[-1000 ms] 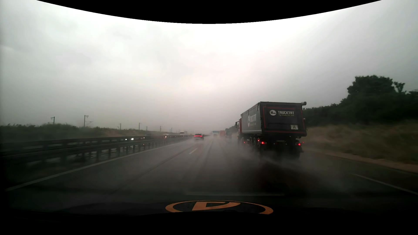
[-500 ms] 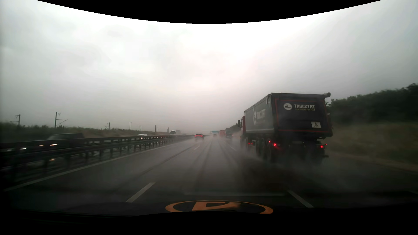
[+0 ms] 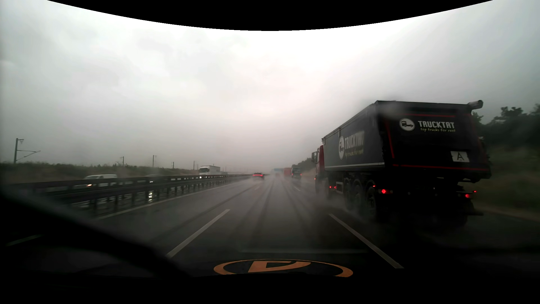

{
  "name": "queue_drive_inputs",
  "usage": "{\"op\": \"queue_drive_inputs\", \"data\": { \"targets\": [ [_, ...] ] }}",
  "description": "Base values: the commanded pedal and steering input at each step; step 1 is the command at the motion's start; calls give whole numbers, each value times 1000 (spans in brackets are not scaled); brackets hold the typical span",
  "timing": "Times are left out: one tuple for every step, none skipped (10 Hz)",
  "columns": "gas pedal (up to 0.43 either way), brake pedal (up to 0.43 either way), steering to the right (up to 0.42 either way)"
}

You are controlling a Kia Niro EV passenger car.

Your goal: Follow the waypoints while adhering to traffic rules and regulations

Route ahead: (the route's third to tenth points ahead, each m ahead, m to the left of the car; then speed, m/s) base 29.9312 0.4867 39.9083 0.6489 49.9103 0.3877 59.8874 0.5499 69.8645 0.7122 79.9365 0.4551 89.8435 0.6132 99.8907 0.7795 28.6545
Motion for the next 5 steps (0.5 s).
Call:
{"op": "queue_drive_inputs", "data": {
  "targets": [
    [220,0,-1],
    [220,0,-1],
    [220,0,-1],
    [228,0,-1],
    [228,0,-2]
  ]
}}
